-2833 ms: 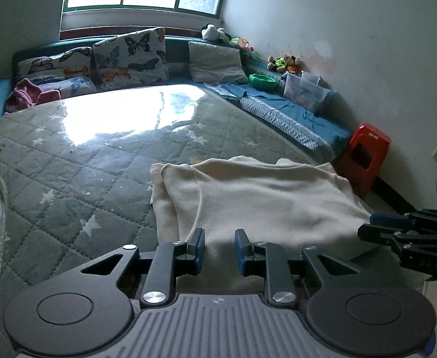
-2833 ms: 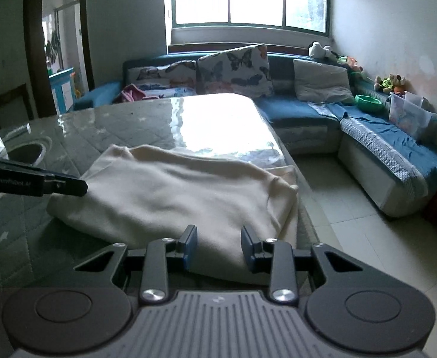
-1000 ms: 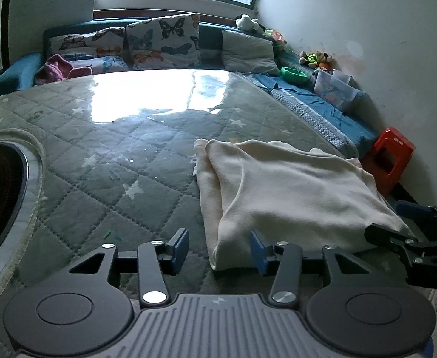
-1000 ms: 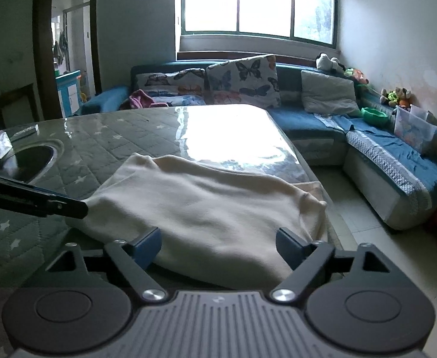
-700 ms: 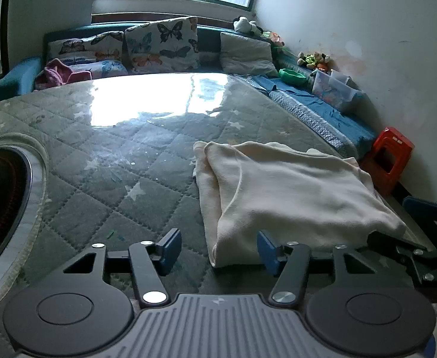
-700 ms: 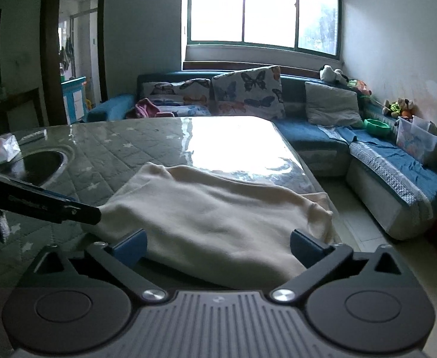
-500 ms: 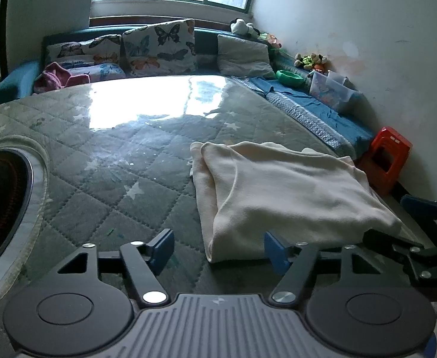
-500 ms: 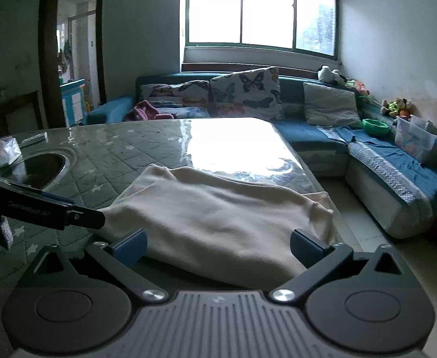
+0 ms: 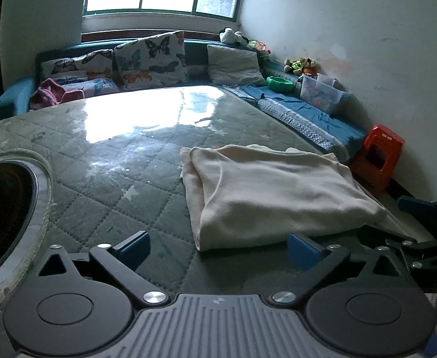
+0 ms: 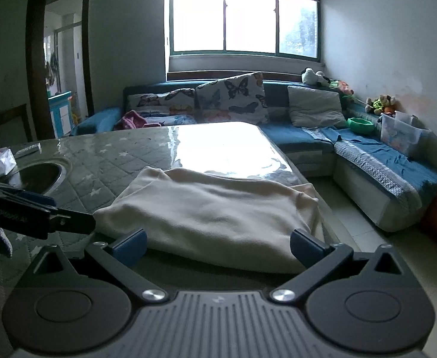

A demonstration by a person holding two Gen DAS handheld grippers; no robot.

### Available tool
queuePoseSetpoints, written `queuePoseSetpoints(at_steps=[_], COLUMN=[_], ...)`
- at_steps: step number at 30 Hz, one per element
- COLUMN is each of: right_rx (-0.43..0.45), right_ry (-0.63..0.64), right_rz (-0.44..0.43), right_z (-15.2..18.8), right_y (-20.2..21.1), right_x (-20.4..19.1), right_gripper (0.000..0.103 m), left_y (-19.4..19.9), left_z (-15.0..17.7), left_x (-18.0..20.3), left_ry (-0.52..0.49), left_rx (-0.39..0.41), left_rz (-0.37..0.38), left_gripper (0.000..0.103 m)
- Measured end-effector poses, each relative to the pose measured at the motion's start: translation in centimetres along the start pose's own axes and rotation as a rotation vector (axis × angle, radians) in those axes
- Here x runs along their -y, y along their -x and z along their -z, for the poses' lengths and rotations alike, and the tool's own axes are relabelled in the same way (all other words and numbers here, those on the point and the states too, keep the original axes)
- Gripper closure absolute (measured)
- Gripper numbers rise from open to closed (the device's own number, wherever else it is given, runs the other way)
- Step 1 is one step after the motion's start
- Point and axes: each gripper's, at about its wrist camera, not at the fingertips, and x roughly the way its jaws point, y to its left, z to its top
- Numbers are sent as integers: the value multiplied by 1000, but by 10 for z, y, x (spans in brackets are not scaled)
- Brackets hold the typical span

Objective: Fold clothes

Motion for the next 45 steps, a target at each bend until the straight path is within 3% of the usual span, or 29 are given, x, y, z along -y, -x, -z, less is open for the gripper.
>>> queuePoseSetpoints(at_steps=[22, 45], right_rx=[44, -17], right_ry=[-4, 23], right_rz=[-3, -2], right_z=[18, 13], right_y=[38, 14], right_x=[-12, -15], right_gripper=[0, 0], left_y=[31, 10], left_z=[24, 15], left_x=[15, 14], left_ry=[-29, -58], left_rx=[26, 3], left_rz=[-8, -14], left_gripper=[0, 0])
